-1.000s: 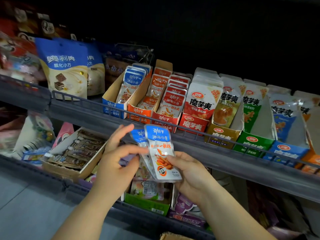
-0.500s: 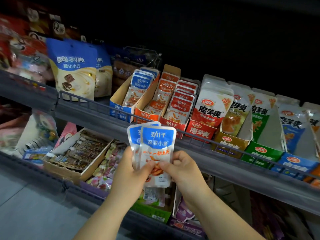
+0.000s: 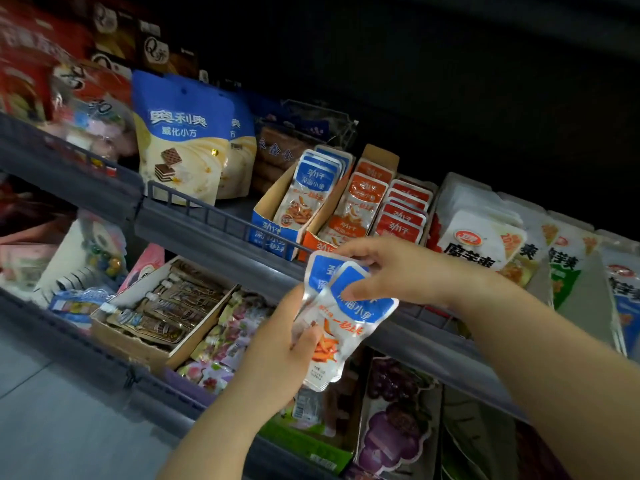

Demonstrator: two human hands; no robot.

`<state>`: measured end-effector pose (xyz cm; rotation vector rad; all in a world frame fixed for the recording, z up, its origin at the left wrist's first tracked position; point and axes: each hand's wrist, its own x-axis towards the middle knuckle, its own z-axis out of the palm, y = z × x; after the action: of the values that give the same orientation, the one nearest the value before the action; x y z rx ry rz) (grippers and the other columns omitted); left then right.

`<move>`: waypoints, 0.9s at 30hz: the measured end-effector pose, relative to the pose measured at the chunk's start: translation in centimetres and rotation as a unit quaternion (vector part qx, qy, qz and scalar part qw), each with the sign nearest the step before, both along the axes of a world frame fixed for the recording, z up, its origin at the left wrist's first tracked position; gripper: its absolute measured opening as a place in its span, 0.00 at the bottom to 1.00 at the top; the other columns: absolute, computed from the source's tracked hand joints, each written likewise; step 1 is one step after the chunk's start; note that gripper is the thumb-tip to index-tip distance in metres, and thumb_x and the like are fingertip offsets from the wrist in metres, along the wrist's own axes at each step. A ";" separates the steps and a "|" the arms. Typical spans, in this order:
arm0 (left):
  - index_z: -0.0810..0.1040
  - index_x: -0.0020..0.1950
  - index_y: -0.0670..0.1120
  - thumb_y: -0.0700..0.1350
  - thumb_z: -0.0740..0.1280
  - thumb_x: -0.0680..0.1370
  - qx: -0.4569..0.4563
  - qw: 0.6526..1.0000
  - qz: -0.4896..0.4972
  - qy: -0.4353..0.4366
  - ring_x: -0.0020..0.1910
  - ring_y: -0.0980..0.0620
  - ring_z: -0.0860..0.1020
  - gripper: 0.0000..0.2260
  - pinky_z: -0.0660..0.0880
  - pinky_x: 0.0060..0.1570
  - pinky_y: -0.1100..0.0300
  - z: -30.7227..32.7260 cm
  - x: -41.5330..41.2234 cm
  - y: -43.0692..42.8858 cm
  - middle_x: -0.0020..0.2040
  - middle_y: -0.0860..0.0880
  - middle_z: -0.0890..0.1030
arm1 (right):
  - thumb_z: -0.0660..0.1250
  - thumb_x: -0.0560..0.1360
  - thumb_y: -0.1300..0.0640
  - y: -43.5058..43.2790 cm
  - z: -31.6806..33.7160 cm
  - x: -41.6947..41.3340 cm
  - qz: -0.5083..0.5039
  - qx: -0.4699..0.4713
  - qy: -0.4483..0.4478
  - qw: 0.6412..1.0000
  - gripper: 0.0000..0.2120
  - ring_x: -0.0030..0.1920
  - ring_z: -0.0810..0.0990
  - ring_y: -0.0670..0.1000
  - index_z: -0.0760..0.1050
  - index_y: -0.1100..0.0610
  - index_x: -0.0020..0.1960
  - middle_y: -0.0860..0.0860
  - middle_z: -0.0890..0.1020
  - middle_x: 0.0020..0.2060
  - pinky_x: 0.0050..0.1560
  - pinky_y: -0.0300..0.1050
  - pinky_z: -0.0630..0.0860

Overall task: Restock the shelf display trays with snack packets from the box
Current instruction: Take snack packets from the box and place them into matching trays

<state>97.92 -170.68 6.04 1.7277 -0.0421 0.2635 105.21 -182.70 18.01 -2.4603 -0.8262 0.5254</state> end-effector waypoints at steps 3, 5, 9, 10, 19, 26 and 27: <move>0.62 0.53 0.69 0.41 0.64 0.76 -0.040 0.999 0.024 -0.013 0.46 0.65 0.78 0.22 0.76 0.41 0.71 0.4 0.6 0.4 0.50 0.64 0.76 | 0.70 0.71 0.58 1.1 1.1 0.7 0.022 -0.072 -0.068 0.995 0.03 0.44 0.81 0.48 0.76 0.55 0.44 0.51 0.82 0.47 0.50 0.47 0.78; 0.65 0.50 0.66 0.40 0.67 0.73 -0.100 0.993 0.058 -0.019 0.42 0.61 0.80 0.21 0.78 0.40 0.66 0.7 1.1 0.9 0.45 0.59 0.78 | 0.71 0.70 0.56 1.7 1.4 1.3 0.000 -0.084 -0.099 0.992 0.10 0.46 0.82 0.52 0.77 0.61 0.47 0.55 0.83 0.48 0.52 0.51 0.79; 0.69 0.49 0.62 0.41 0.70 0.71 -0.194 0.971 0.129 -0.046 0.44 0.56 0.80 0.18 0.78 0.46 0.56 0.8 2.0 1.8 0.44 0.56 0.79 | 0.71 0.69 0.55 2.6 1.8 2.3 -0.027 -0.044 -0.090 0.995 0.09 0.40 0.82 0.43 0.78 0.57 0.47 0.47 0.83 0.41 0.43 0.38 0.79; 0.69 0.50 0.62 0.44 0.69 0.71 -0.199 0.969 0.136 -0.055 0.48 0.56 0.80 0.16 0.78 0.48 0.54 0.7 2.2 1.9 0.47 0.58 0.78 | 0.71 0.69 0.56 2.6 2.1 2.5 -0.030 -0.030 -0.089 0.995 0.06 0.38 0.81 0.40 0.78 0.55 0.45 0.45 0.82 0.38 0.41 0.34 0.78; 0.50 0.67 0.64 0.72 0.38 0.66 0.072 0.982 0.167 -0.057 0.72 0.62 0.48 0.31 0.47 0.73 0.54 -1.8 4.5 2.4 0.68 0.65 0.47 | 0.68 0.72 0.59 2.7 6.9 7.1 -0.157 0.157 -0.111 0.969 0.04 0.39 0.81 0.46 0.76 0.54 0.46 0.50 0.82 0.42 0.43 0.38 0.79; 0.42 0.73 0.56 0.55 0.50 0.79 0.208 0.966 0.155 0.006 0.66 0.65 0.36 0.26 0.40 0.71 0.59 -1.9 4.9 2.6 0.66 0.62 0.31 | 0.67 0.74 0.58 5.3 5.6 10.1 -0.201 0.151 -0.148 0.956 0.12 0.43 0.79 0.48 0.74 0.57 0.57 0.52 0.78 0.48 0.41 0.38 0.76; 0.42 0.73 0.56 0.55 0.51 0.78 0.205 0.967 0.151 0.005 0.66 0.65 0.36 0.27 0.40 0.71 0.60 -2.0 5.0 2.8 0.66 0.62 0.32 | 0.67 0.74 0.58 5.6 5.3 10.4 -0.199 0.143 -0.162 0.956 0.13 0.44 0.78 0.48 0.74 0.57 0.58 0.51 0.78 0.48 0.40 0.37 0.75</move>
<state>102.89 -167.90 4.06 2.1475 0.1877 0.4977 115.63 -177.08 23.32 -2.3744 -0.4572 -0.1403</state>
